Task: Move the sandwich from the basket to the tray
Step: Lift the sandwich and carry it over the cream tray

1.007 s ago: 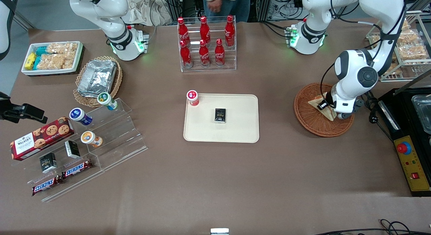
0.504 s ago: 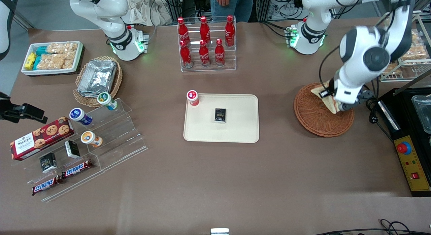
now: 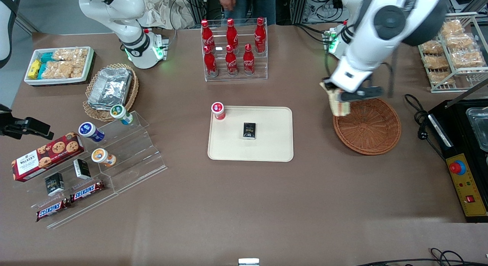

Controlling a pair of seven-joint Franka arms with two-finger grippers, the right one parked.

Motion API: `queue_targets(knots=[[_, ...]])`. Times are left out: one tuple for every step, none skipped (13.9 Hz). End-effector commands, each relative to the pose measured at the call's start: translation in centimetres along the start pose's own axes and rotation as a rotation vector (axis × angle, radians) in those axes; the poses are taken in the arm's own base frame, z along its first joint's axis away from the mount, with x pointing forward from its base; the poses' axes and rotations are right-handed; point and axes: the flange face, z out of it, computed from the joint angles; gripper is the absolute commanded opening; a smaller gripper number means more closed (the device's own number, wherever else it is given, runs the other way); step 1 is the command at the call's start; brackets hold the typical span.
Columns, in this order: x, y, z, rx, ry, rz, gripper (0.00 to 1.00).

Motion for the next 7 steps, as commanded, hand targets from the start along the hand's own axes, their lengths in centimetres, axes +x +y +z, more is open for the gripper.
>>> queue_targets(knots=[[-0.3,5.1,3.0,-0.017,-0.035,0.139,0.00],[-0.8,7.5,4.2,0.002,-0.043,0.255,0.00],[-0.7,8.7,5.5,0.031,-0.037,0.333,0.00],[-1.1,9.8,6.4,0.045,-0.006,0.367,0.00],[-1.8,11.0,8.4,0.041,0.009,0.397,0.00],[-1.4,11.4,10.3,0.023,0.026,0.402,0.00],[-0.5,11.8,13.0,0.011,0.017,0.396,0.00]])
